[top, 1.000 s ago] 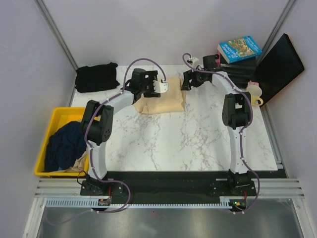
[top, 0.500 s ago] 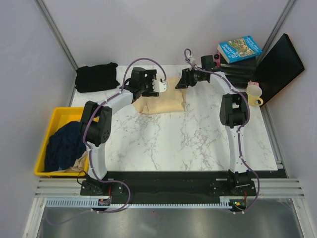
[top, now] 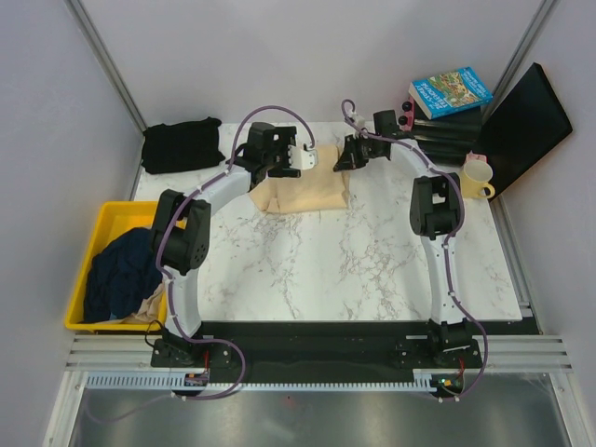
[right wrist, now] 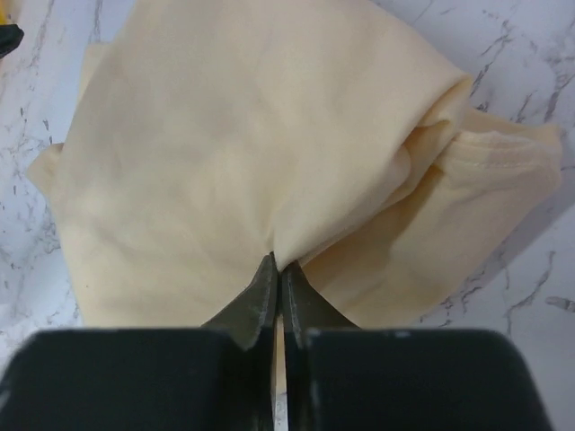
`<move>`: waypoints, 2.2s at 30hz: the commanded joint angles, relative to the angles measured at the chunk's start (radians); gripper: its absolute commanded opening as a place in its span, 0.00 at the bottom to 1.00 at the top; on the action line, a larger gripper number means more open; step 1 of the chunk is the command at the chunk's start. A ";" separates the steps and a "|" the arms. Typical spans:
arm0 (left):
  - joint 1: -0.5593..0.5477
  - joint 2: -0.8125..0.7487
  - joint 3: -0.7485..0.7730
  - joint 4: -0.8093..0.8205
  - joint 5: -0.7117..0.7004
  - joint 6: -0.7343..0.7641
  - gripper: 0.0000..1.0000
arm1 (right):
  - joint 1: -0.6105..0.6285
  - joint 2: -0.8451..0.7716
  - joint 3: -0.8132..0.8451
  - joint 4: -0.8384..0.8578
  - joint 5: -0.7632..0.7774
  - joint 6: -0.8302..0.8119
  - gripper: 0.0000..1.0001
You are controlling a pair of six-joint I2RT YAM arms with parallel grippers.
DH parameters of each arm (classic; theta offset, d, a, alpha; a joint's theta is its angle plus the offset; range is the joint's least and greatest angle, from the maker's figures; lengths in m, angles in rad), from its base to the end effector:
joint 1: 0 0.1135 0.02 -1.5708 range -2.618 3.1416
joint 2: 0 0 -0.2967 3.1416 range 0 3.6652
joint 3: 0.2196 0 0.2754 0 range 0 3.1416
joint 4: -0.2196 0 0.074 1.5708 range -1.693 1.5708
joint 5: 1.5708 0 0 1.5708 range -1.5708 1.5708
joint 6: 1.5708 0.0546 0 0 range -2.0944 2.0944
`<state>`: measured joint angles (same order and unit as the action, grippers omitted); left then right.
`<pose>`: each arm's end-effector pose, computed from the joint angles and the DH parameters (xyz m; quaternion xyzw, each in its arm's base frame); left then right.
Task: Fold and stack the t-shirts
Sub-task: Put the neatly folded tshirt into the corner of the board with the left arm
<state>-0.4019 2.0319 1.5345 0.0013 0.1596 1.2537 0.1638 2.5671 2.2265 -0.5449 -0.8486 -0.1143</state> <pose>0.4838 -0.2150 0.2428 0.6582 0.5493 0.1484 0.4929 0.5973 0.1402 0.1562 -0.2559 0.8309 0.3952 0.2965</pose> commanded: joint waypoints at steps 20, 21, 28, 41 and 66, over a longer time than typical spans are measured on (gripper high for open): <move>-0.026 -0.006 -0.020 0.046 0.023 -0.014 1.00 | -0.007 -0.212 -0.093 -0.058 0.227 -0.214 0.00; -0.028 -0.004 -0.019 0.048 0.020 -0.013 1.00 | -0.007 -0.209 -0.097 -0.061 0.233 -0.225 0.00; -0.031 0.001 -0.014 0.052 0.012 -0.008 1.00 | -0.007 -0.239 -0.175 -0.044 0.344 -0.278 0.00; -0.015 0.059 0.036 0.034 -0.094 -0.082 1.00 | -0.007 -0.262 -0.116 -0.070 0.480 -0.349 0.68; 0.184 0.332 0.828 -1.118 0.404 -0.706 1.00 | 0.123 -0.249 -0.119 -0.130 0.275 -0.352 0.66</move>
<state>-0.2481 2.3833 2.3306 -1.0241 0.3965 0.7731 0.2745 2.3085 2.1269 -0.6552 -0.5022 -0.4530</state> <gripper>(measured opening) 0.993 0.656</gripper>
